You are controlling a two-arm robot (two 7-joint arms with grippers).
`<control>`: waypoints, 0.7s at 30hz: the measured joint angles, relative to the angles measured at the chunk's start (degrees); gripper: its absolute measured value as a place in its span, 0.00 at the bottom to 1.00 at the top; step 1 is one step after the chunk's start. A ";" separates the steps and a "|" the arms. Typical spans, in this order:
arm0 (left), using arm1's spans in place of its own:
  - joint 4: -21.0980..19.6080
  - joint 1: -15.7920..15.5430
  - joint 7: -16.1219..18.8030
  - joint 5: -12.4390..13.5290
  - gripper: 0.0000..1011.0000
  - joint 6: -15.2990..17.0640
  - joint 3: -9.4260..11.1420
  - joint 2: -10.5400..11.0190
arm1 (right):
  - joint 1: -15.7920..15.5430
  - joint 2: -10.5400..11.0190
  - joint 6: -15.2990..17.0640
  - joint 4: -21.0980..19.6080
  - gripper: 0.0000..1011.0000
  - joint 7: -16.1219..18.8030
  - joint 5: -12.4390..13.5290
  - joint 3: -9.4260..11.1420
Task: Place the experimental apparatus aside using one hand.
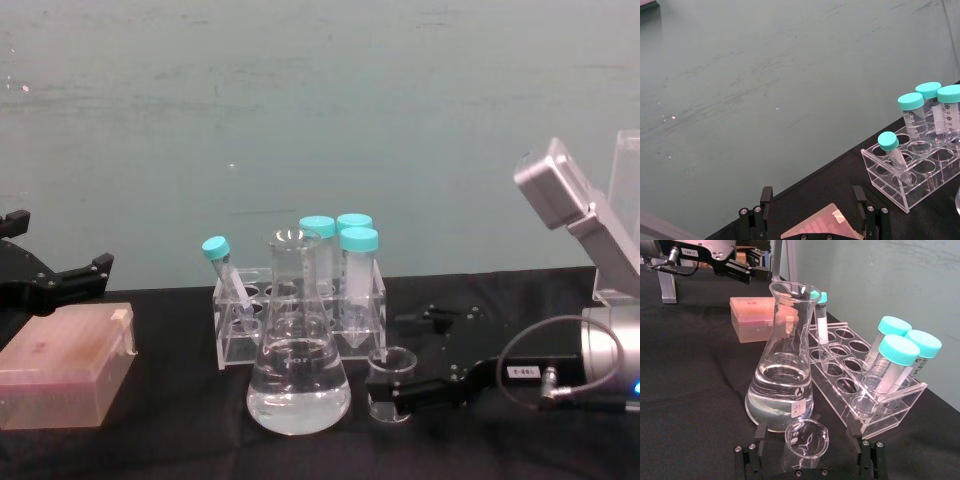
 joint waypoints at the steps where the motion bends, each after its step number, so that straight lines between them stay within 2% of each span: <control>1: 0.00 0.00 0.00 0.00 0.99 0.00 0.00 0.00 | 0.08 -0.05 -0.04 0.15 0.99 0.05 -0.04 -0.03; 21: 0.00 0.00 0.00 0.00 0.99 0.00 0.00 0.00 | 0.98 -1.20 -0.33 2.65 0.99 0.42 -0.70 -0.29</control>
